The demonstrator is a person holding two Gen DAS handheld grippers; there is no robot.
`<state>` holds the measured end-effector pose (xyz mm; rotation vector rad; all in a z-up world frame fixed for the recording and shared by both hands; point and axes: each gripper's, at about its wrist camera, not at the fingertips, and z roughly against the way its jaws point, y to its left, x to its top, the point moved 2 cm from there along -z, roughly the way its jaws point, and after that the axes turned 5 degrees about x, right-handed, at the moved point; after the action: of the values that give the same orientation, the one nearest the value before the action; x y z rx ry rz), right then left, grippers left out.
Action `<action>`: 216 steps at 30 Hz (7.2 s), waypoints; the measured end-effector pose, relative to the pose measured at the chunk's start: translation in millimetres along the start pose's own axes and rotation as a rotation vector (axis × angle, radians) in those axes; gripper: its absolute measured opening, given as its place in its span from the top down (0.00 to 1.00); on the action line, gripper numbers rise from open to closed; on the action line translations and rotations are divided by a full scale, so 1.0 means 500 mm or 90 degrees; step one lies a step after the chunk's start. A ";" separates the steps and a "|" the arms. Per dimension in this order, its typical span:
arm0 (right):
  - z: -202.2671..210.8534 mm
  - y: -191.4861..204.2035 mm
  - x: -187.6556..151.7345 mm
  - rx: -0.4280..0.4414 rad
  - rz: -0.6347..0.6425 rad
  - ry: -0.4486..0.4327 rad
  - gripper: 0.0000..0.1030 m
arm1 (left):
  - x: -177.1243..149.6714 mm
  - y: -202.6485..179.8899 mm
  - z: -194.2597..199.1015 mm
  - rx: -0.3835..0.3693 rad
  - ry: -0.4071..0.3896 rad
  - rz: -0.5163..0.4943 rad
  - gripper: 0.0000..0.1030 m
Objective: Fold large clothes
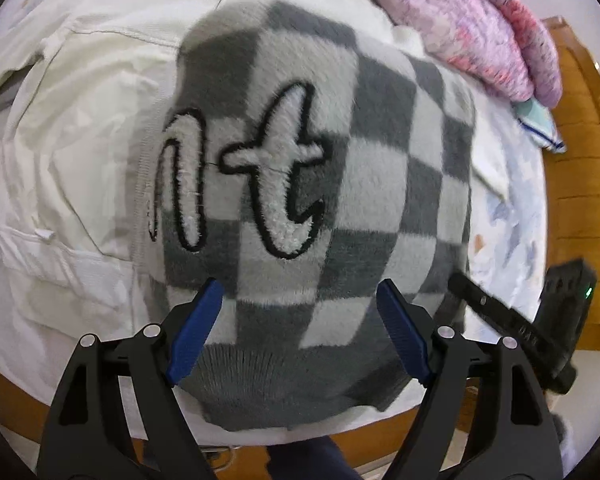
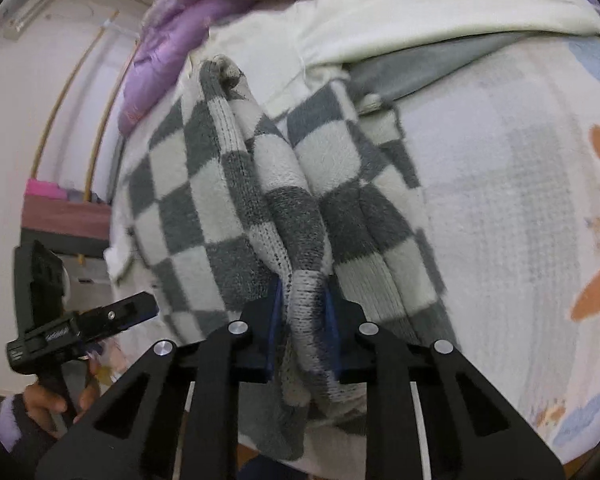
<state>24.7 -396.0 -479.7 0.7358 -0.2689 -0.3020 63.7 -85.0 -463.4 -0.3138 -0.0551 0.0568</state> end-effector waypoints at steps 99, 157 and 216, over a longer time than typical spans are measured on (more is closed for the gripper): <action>0.310 -0.654 0.028 -0.388 0.197 -0.272 0.06 | -0.396 -0.771 -0.299 0.207 0.140 -0.126 0.17; -0.046 -0.179 -0.178 0.120 -0.245 -0.080 0.06 | -0.043 0.102 -0.211 0.011 0.168 0.033 0.10; 0.225 -0.120 -0.069 0.057 -0.131 -0.126 0.66 | 0.073 -0.167 -0.070 -0.134 -0.036 -0.015 0.35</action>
<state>-56.0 -494.6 -445.9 0.8250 -0.3970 -0.5618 106.0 -172.8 -469.4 -0.5218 -0.1218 0.0363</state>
